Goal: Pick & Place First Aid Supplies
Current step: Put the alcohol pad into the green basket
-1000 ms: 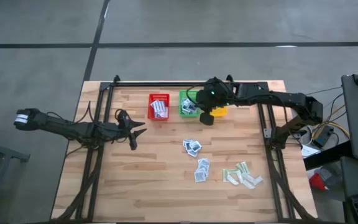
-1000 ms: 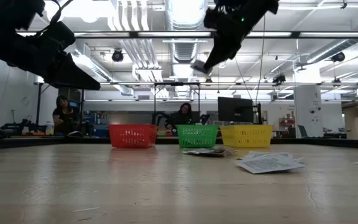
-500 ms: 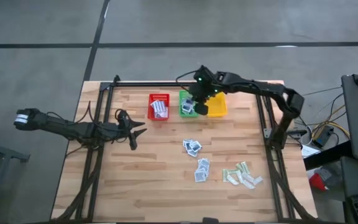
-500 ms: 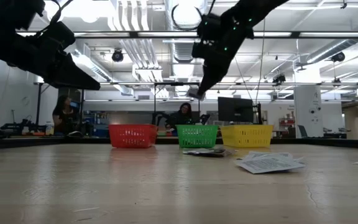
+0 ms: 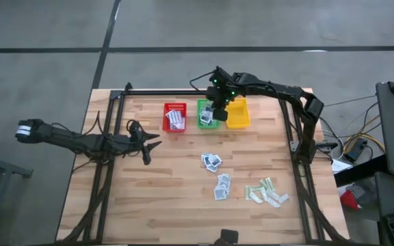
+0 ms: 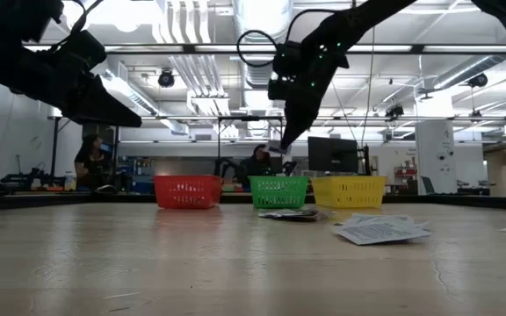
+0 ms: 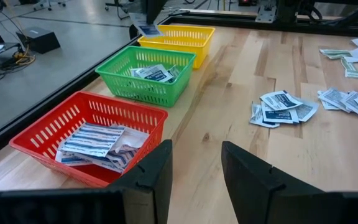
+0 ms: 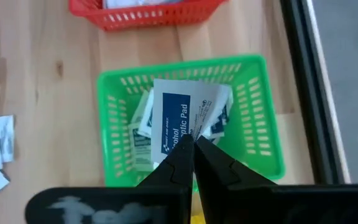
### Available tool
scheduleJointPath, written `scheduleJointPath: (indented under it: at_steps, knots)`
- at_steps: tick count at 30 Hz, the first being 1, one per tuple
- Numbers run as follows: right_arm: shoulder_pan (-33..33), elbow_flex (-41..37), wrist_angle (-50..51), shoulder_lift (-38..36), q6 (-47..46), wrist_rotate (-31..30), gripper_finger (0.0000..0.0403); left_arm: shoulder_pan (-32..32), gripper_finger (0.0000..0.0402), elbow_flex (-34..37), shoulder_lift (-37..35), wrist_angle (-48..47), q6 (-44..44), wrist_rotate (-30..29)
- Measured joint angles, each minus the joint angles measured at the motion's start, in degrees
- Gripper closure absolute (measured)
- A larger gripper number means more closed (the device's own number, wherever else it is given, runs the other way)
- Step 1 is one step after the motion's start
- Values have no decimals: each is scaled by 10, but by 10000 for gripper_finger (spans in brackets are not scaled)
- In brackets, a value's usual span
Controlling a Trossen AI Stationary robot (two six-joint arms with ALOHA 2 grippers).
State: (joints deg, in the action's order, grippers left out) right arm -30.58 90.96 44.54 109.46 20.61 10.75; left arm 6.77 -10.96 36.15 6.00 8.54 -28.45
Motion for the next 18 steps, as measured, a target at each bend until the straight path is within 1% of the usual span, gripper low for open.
scheduleJointPath:
  at_steps: [9,18]
  knots:
    - [-1,8,2,61,-13,13,394,0,268,0,0,0,0,0]
    - [-1,13,1,66,-20,13,394,0,268,0,0,0,0,0]
